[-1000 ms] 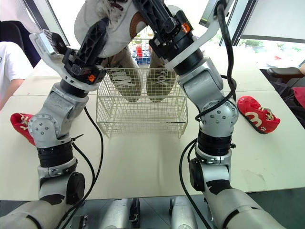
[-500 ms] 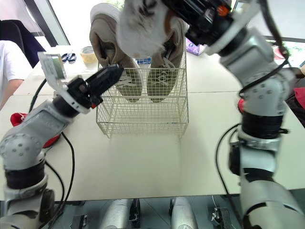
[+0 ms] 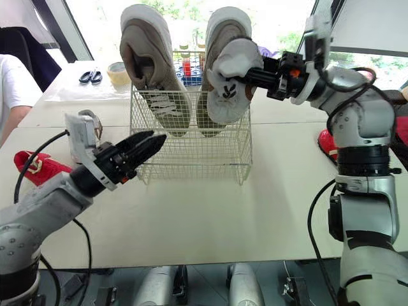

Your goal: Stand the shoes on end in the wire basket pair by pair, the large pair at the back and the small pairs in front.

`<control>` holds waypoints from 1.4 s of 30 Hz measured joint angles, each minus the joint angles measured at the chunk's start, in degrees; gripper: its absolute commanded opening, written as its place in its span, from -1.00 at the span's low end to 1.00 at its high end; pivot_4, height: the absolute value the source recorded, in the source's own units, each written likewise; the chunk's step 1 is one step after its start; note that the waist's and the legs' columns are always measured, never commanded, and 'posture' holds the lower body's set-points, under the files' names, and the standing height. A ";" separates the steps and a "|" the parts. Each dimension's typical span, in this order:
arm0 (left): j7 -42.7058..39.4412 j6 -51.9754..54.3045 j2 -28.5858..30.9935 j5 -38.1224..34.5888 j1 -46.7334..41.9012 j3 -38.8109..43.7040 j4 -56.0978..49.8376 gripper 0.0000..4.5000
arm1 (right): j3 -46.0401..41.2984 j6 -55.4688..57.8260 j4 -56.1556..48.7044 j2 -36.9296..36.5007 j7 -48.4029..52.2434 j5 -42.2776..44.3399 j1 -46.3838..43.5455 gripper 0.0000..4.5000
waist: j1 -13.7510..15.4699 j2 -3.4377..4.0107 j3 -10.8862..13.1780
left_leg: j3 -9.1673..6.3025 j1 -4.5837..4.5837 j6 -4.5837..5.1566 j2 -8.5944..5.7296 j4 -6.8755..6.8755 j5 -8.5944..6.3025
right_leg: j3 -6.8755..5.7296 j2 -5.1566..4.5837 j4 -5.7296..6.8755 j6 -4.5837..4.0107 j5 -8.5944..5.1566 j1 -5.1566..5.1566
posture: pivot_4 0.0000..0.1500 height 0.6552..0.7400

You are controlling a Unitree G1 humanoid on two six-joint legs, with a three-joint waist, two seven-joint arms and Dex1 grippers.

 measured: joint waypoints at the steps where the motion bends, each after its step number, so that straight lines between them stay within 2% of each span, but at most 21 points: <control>1: -0.58 0.00 0.79 0.54 0.37 -0.11 -0.35 0.19 | 0.32 -0.93 1.23 0.38 0.66 -0.89 -0.33 -0.69 | -0.03 0.00 0.00 | 0.00 -0.01 -0.01 0.00 0.00 0.00 | 0.00 0.00 -0.02 0.00 0.00 0.00 | 1.00 -0.71; 5: -3.70 -0.02 3.37 2.81 3.14 -0.33 -1.10 0.19 | 0.76 -4.55 5.59 1.64 3.88 -4.39 -1.80 -0.69 | -0.25 0.01 0.01 | 0.02 -0.01 -0.17 0.01 -0.03 0.08 | 0.00 0.00 -0.09 0.00 0.00 0.00 | 1.00 -0.71; 12: -6.43 -0.07 3.56 4.37 4.48 -0.65 -1.07 0.19 | 2.51 -6.59 11.31 3.99 8.37 -8.14 -1.06 -0.69 | -0.17 0.01 0.01 | 0.02 -0.02 -0.18 0.01 -0.02 0.09 | 0.00 0.00 -0.10 -0.01 0.01 0.00 | 1.00 -0.71; 20: -8.43 -0.05 4.17 5.74 4.58 -0.63 0.31 0.23 | 2.07 -8.97 14.16 4.07 8.97 -10.93 0.06 0.97 | -0.30 0.02 0.01 | 0.03 -0.02 -0.19 0.01 -0.03 0.09 | 0.00 0.00 -0.09 -0.01 0.01 -0.01 | 1.00 -0.71; 29: -9.64 0.11 4.50 6.19 2.72 -0.96 2.82 0.23 | -0.68 -6.33 9.83 1.05 8.09 -11.06 1.32 0.97 | -0.20 0.02 0.01 | 0.03 -0.02 -0.19 0.01 -0.02 0.09 | 0.00 -0.01 -0.10 -0.01 0.01 0.01 | 1.00 -0.71; 38: -11.58 1.46 5.86 5.40 2.35 -1.08 3.53 0.23 | -3.83 5.60 -5.61 -3.17 5.12 -5.52 5.85 0.97 | -0.23 0.02 0.01 | 0.02 0.00 -0.18 0.04 -0.04 0.09 | -0.01 -0.02 -0.10 -0.01 0.01 0.00 | 1.00 -0.71; 40: -11.76 1.86 6.55 3.78 2.79 0.05 3.58 0.47 | -5.11 8.41 -9.33 -4.59 3.77 -3.88 6.62 1.00 | -0.20 0.02 0.01 | 0.02 -0.01 -0.18 0.06 -0.03 0.08 | -0.01 -0.04 -0.11 -0.02 0.00 0.01 | 1.00 -0.71; 42: -11.96 2.49 8.96 -1.34 4.36 2.87 3.81 0.83 | -6.42 10.85 -12.17 -6.55 2.12 -2.83 7.34 1.00 | -0.19 0.02 0.02 | 0.01 -0.03 -0.18 0.13 -0.04 0.08 | -0.01 -0.09 -0.12 -0.07 -0.02 -0.01 | 1.00 -0.71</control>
